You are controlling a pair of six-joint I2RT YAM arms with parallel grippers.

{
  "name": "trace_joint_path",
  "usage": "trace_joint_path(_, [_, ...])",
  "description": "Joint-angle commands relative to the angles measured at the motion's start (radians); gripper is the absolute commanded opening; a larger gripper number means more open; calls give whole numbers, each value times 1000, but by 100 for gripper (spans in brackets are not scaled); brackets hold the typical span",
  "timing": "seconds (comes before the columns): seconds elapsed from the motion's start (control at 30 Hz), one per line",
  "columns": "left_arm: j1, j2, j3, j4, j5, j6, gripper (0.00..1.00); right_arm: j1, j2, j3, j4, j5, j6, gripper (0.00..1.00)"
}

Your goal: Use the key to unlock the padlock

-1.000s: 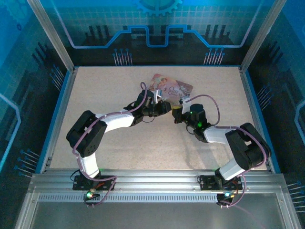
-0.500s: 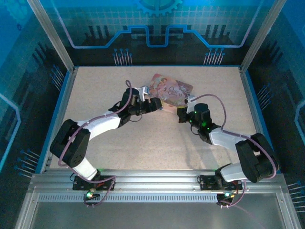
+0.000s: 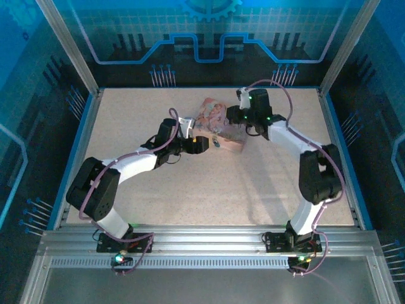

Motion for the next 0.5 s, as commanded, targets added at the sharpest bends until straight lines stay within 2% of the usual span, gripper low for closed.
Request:
trace_joint_path(0.0, [13, 10, 35, -45, -46, 58, 79, 15, 84, 84, -180, 8, 15, 0])
trace_joint_path(0.1, [54, 26, 82, -90, -70, 33, 83, 21, 124, 117, -204, 20, 17, 0])
trace_joint_path(0.23, [125, 97, 172, -109, -42, 2, 89, 22, 149, 98, -220, 37, 38, 0])
trace_joint_path(0.47, [169, 296, 416, -198, -3, 47, 90, 36, 158, 27, -223, 44, 65, 0])
